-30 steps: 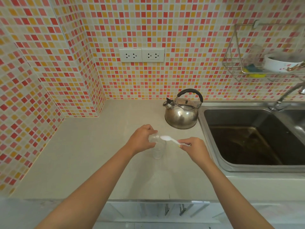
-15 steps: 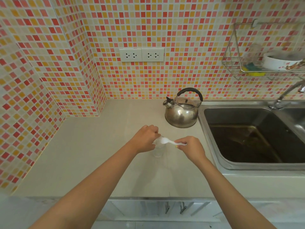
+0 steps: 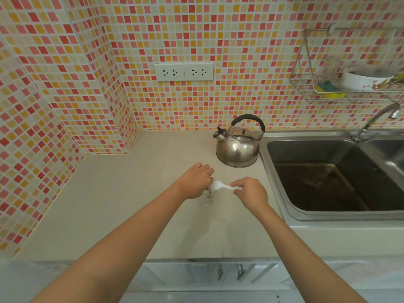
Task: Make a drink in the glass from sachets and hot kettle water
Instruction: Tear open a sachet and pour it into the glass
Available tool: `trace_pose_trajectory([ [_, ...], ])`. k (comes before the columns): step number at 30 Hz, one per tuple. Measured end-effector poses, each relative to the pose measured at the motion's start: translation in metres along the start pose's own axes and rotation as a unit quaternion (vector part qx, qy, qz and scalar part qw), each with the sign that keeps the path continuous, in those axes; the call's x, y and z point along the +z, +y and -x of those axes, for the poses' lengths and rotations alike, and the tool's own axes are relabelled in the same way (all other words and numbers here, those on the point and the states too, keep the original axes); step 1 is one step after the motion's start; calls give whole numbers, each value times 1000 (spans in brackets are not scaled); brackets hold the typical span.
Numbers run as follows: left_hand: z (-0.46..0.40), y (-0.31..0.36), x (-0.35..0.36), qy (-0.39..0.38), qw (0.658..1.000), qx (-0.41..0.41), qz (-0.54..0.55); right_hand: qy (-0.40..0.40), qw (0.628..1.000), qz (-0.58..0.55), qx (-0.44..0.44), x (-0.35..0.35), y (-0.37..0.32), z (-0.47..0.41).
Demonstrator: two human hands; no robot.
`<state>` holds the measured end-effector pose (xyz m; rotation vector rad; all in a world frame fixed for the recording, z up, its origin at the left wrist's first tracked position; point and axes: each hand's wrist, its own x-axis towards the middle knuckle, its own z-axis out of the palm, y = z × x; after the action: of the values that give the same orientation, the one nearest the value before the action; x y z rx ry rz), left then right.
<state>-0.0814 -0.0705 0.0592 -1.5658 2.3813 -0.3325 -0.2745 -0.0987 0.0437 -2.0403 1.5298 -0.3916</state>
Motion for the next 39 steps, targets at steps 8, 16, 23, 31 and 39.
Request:
trace_pose_trajectory([
  [8,-7,6,-10,-43,992,66,-99,8,999,41,3,2,-6,2],
  [16,-12,6,-17,-55,983,91,-147,11,999,44,11,3,-8,2],
  [23,-16,11,-17,-56,973,112,-195,18,999,44,13,2,-8,2],
  [31,-9,-11,-3,4,1000,-20,-16,24,1000,-10,11,0,-6,3],
  [39,5,-23,11,59,985,-52,151,38,998,-51,-5,1,-9,1],
])
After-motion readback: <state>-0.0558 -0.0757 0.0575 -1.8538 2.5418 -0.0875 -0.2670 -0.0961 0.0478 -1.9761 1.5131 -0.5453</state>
